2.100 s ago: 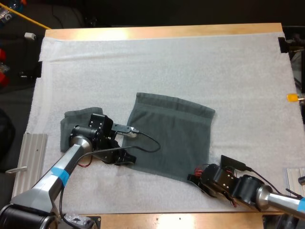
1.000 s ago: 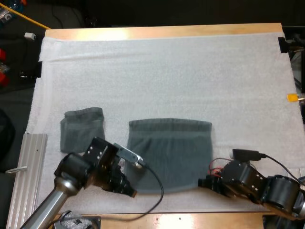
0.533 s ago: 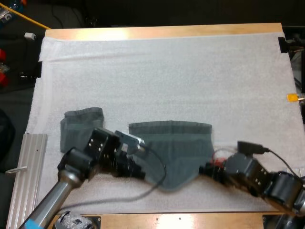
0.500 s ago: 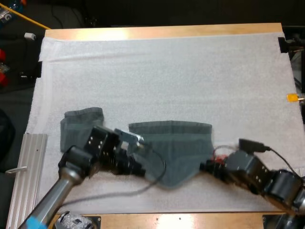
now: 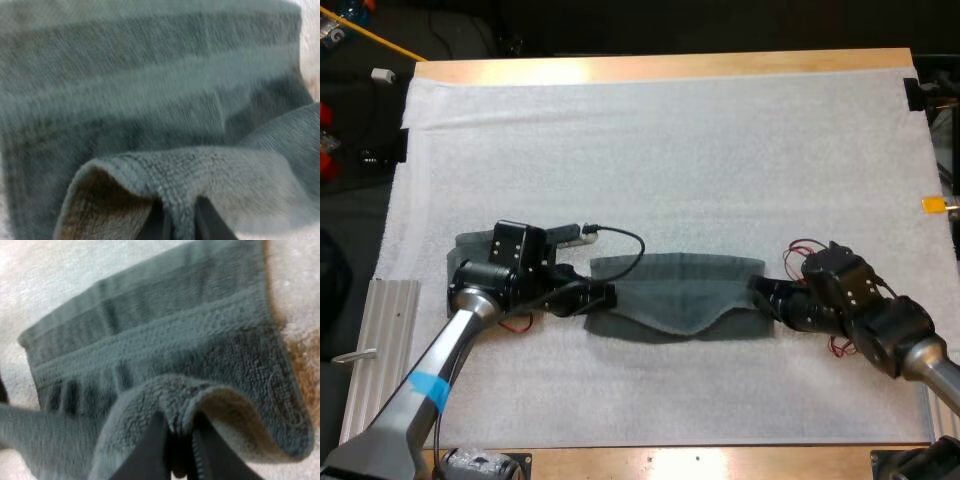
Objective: Pick towel from pile, fold and stack
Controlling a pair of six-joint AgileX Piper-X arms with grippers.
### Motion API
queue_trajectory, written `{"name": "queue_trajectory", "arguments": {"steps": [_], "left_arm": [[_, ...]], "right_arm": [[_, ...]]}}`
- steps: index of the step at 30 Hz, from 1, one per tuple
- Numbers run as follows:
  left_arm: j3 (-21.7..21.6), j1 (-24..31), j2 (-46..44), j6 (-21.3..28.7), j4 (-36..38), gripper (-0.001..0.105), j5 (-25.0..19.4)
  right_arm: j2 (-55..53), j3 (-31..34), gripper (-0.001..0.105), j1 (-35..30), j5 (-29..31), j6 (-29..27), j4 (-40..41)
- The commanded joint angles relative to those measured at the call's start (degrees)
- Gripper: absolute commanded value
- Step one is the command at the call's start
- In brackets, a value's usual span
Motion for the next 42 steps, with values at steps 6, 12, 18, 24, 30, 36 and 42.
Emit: {"name": "queue_trajectory", "arguments": {"steps": [6,12,18,24,30,36,42], "left_arm": [[-0.8,2.9,2.4,-1.2,-2.7,0.0,-2.1],[-0.8,3.1,4.1,-1.1,-4.5,0.0,-2.2],[-0.8,3.1,5.8,-1.1,-5.9,0.001,-2.1],[-0.9,3.1,5.8,-1.1,-9.0,0.037,-2.2],[-0.9,3.1,5.8,-1.2,-13.6,0.062,-1.9],[-1.6,3.1,5.6,-1.2,-13.8,0.061,0.9],[-2.2,3.1,0.1,0.2,-8.1,0.061,-1.0]], "right_arm": [[4.7,-0.1,0.0,-2.8,-2.7,-0.5,-3.8],[6.6,-0.1,0.0,-2.8,-0.2,1.8,-5.5],[7.7,-0.1,0.0,-2.8,0.9,3.3,-7.3],[10.0,-0.1,0.017,-2.8,-1.1,3.3,-12.6],[12.1,-0.1,0.052,-2.8,-0.9,2.8,-21.3],[10.7,-0.2,0.052,-2.8,-0.9,-4.7,-24.2],[2.9,-0.2,0.053,-2.8,6.3,-18.1,-10.0]]}}
